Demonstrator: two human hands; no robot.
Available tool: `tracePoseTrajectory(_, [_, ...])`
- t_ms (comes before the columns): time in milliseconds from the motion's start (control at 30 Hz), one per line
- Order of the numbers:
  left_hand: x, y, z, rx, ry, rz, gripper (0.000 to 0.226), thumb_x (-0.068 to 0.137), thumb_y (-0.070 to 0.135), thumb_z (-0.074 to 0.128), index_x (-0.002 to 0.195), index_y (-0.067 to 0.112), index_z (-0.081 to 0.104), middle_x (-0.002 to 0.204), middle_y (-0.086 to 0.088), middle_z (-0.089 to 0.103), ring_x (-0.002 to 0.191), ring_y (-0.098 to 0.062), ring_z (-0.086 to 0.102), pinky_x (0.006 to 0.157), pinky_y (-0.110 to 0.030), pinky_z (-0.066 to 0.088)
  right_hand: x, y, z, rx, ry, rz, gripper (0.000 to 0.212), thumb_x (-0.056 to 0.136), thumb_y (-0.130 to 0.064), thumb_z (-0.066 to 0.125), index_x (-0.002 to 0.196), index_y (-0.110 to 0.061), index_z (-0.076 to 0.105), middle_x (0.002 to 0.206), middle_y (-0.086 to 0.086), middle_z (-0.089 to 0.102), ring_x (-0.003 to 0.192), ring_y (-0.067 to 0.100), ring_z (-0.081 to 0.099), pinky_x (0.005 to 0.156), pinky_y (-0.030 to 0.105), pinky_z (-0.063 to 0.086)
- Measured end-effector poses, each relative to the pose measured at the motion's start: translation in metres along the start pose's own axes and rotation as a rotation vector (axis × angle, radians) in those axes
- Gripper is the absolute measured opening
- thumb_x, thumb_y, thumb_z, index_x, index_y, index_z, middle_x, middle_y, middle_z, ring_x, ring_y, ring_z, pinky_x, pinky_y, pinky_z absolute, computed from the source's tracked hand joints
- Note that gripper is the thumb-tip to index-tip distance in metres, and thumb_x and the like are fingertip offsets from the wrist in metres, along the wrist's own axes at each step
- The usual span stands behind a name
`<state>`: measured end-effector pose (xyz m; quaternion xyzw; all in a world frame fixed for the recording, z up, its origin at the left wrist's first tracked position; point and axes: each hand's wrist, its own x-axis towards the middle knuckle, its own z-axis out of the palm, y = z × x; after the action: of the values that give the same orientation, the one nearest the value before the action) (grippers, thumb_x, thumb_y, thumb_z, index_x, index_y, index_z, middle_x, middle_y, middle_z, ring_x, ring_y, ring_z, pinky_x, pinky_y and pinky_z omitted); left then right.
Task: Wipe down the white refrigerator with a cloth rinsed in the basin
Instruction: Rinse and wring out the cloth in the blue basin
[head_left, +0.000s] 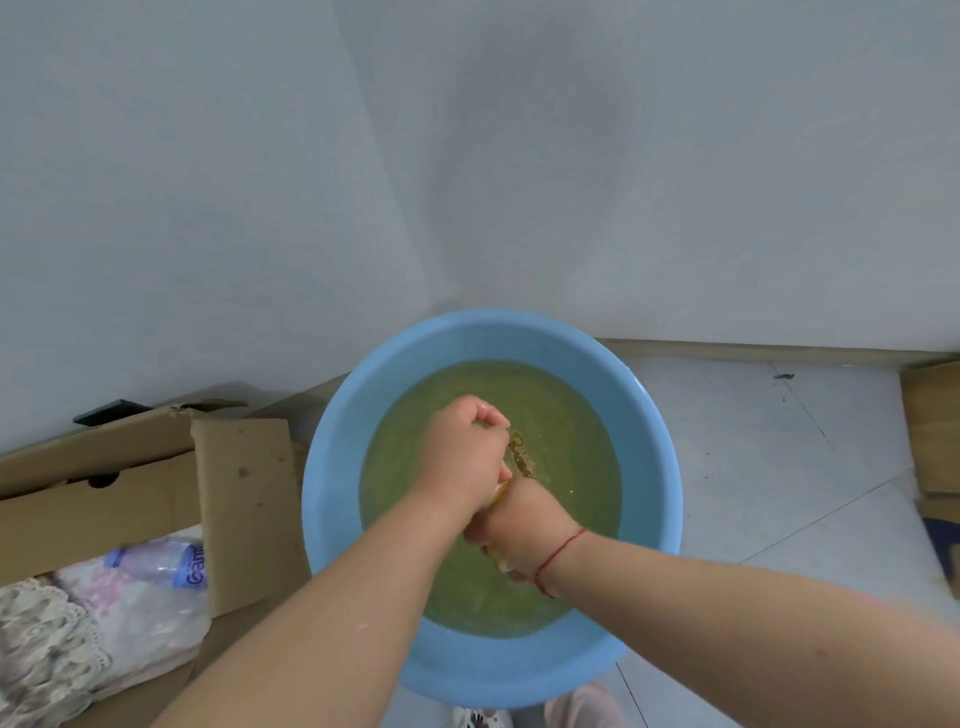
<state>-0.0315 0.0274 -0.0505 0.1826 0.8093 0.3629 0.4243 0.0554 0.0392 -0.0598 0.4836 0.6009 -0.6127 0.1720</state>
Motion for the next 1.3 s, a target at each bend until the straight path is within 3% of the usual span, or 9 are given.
tracePoseTrajectory(100, [0.007, -0.014, 0.007, 0.069, 0.072, -0.049, 0.018, 0.085, 0.004, 0.049, 0.081, 0.018, 0.060, 0.071, -0.005, 0.066, 0.051, -0.015, 0.063, 0.050, -0.022, 0.044, 0.016, 0.011, 0.018, -0.083, 0.191, -0.045, 0.035, 0.084, -0.029, 0.064, 0.115, -0.017, 0.053, 0.104, 0.002, 0.063, 0.095, 0.021, 0.062, 0.075, 0.023, 0.047])
tracePoseTrajectory(300, [0.026, -0.038, 0.016, 0.023, 0.202, -0.206, 0.017, 0.078, 0.005, 0.049, 0.074, 0.018, 0.059, 0.078, -0.006, 0.069, 0.078, -0.030, 0.068, 0.071, -0.039, 0.056, 0.031, 0.015, 0.030, -0.361, 0.257, -0.041, 0.040, 0.094, -0.017, 0.045, 0.131, -0.004, 0.032, 0.110, 0.014, 0.063, 0.087, 0.028, 0.064, 0.068, 0.030, 0.050])
tracePoseTrajectory(500, [0.033, -0.045, 0.023, -0.114, 0.283, -0.352, 0.017, 0.079, 0.004, 0.047, 0.075, 0.016, 0.060, 0.078, -0.011, 0.070, 0.075, -0.031, 0.070, 0.071, -0.042, 0.059, 0.044, 0.027, 0.028, -0.440, 0.259, -0.079, 0.037, 0.093, -0.020, 0.044, 0.125, -0.005, 0.033, 0.079, 0.005, 0.059, 0.063, 0.024, 0.054, 0.044, 0.026, 0.032])
tracePoseTrajectory(700, [0.044, -0.048, 0.022, -0.157, 0.321, -0.435, 0.016, 0.079, 0.004, 0.048, 0.077, 0.015, 0.060, 0.083, -0.015, 0.071, 0.079, -0.034, 0.069, 0.072, -0.042, 0.059, 0.047, 0.026, 0.025, -0.490, 0.260, -0.125, 0.036, 0.092, -0.018, 0.042, 0.124, -0.004, 0.033, 0.062, -0.005, 0.038, 0.050, 0.012, 0.038, 0.043, 0.027, 0.026])
tracePoseTrajectory(833, [0.040, -0.042, 0.019, -0.231, 0.273, -0.476, 0.015, 0.084, 0.002, 0.049, 0.088, 0.012, 0.059, 0.071, -0.012, 0.069, 0.059, -0.023, 0.062, 0.061, -0.031, 0.052, 0.044, 0.025, 0.027, -0.377, 0.251, -0.069, 0.037, 0.090, -0.021, 0.047, 0.123, -0.009, 0.034, 0.067, -0.003, 0.047, 0.059, 0.019, 0.050, 0.044, 0.025, 0.032])
tracePoseTrajectory(933, [0.038, -0.042, 0.014, -0.382, 0.161, -0.494, 0.016, 0.082, 0.004, 0.062, 0.096, 0.011, 0.057, 0.063, -0.006, 0.064, 0.063, -0.024, 0.061, 0.071, -0.038, 0.055, 0.040, 0.026, 0.023, -0.238, 0.301, -0.040, 0.038, 0.087, -0.026, 0.056, 0.115, -0.014, 0.035, 0.084, 0.002, 0.059, 0.070, 0.020, 0.055, 0.051, 0.027, 0.039])
tracePoseTrajectory(1067, [0.029, -0.039, 0.006, -0.475, -0.056, -0.518, 0.044, 0.078, 0.027, 0.080, 0.109, 0.011, 0.053, 0.098, -0.011, 0.066, 0.088, -0.028, 0.067, 0.088, -0.047, 0.056, 0.029, 0.028, 0.015, -0.028, 0.317, -0.082, 0.052, 0.076, -0.024, 0.073, 0.100, -0.016, 0.027, 0.092, 0.003, 0.056, 0.063, 0.014, 0.054, 0.047, 0.022, 0.039])
tracePoseTrajectory(1200, [0.017, -0.032, -0.010, -0.428, -0.132, -0.450, 0.039, 0.089, 0.037, 0.068, 0.111, 0.007, 0.058, 0.102, -0.015, 0.070, 0.085, -0.028, 0.069, 0.075, -0.040, 0.059, 0.018, 0.020, -0.006, 0.145, 0.247, -0.098, 0.034, 0.070, -0.022, 0.077, 0.089, -0.014, 0.050, 0.102, 0.011, 0.051, 0.071, 0.017, 0.053, 0.043, 0.016, 0.043])
tracePoseTrajectory(1300, [0.012, -0.024, -0.026, -0.519, -0.187, -0.369, 0.048, 0.086, 0.050, 0.060, 0.109, 0.007, 0.060, 0.101, -0.016, 0.072, 0.090, -0.029, 0.071, 0.071, -0.040, 0.058, 0.007, 0.019, -0.032, 0.291, 0.118, -0.148, 0.024, 0.074, -0.029, 0.073, 0.090, -0.013, 0.064, 0.094, 0.010, 0.064, 0.078, 0.021, 0.062, 0.063, 0.027, 0.054])
